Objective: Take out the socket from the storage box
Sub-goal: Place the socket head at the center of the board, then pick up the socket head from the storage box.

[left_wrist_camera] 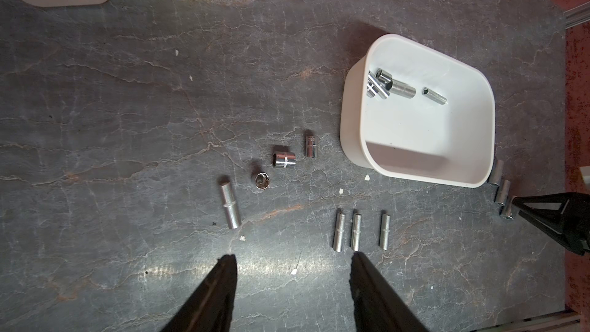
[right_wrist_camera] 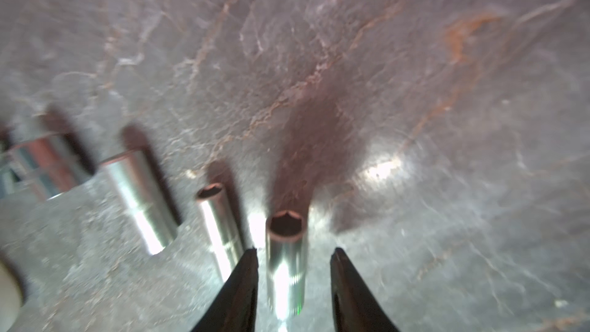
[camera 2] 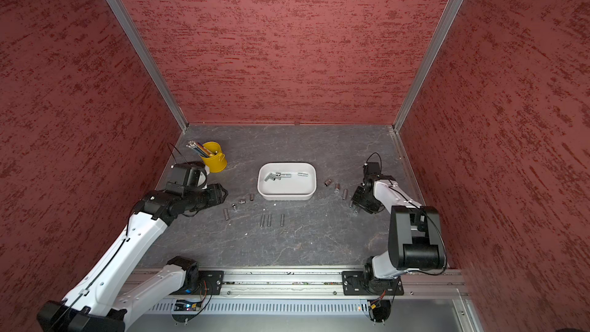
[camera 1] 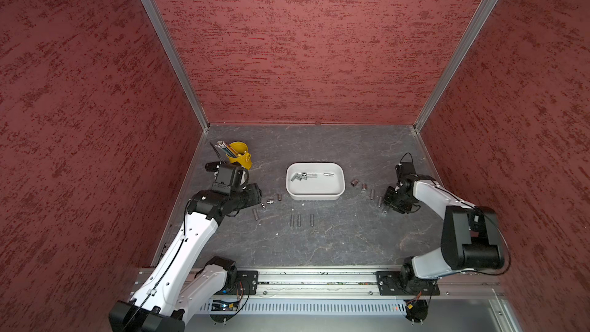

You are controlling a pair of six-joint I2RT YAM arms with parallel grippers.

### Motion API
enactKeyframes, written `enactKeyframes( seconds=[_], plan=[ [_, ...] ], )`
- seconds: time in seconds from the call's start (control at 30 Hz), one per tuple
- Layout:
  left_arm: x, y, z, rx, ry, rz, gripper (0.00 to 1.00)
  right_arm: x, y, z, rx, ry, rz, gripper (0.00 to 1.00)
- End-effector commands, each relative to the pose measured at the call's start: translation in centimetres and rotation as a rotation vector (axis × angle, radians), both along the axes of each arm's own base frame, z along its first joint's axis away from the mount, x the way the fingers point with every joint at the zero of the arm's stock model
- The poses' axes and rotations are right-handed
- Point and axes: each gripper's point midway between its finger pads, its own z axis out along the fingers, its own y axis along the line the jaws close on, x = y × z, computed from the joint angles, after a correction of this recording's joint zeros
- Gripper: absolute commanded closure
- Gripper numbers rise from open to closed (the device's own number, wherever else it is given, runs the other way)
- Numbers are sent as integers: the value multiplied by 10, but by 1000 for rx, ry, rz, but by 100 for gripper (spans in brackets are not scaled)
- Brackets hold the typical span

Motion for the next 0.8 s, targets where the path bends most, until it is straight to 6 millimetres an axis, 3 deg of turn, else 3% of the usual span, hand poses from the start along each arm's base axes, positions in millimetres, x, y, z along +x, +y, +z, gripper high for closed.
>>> enactKeyframes(
  seconds=[0.0, 0.13, 0.3, 0.5, 0.77],
  plan=[
    [8, -12, 7, -15, -19, -53, 40, 6, -4, 35, -18, -74, -4, 58],
    [23, -47, 20, 53, -40, -192, 41, 5, 3, 62, 2, -162, 20, 58],
    [58, -121, 23, 201, -48, -462, 41, -1, 28, 73, 44, -242, 91, 58],
    [110, -196, -6, 230, -10, -729, 42, -13, 45, 64, 90, -300, 118, 59],
    [158, -229, -53, 373, 19, -875, 45, -20, 53, 46, 111, -291, 139, 59]
  ],
)
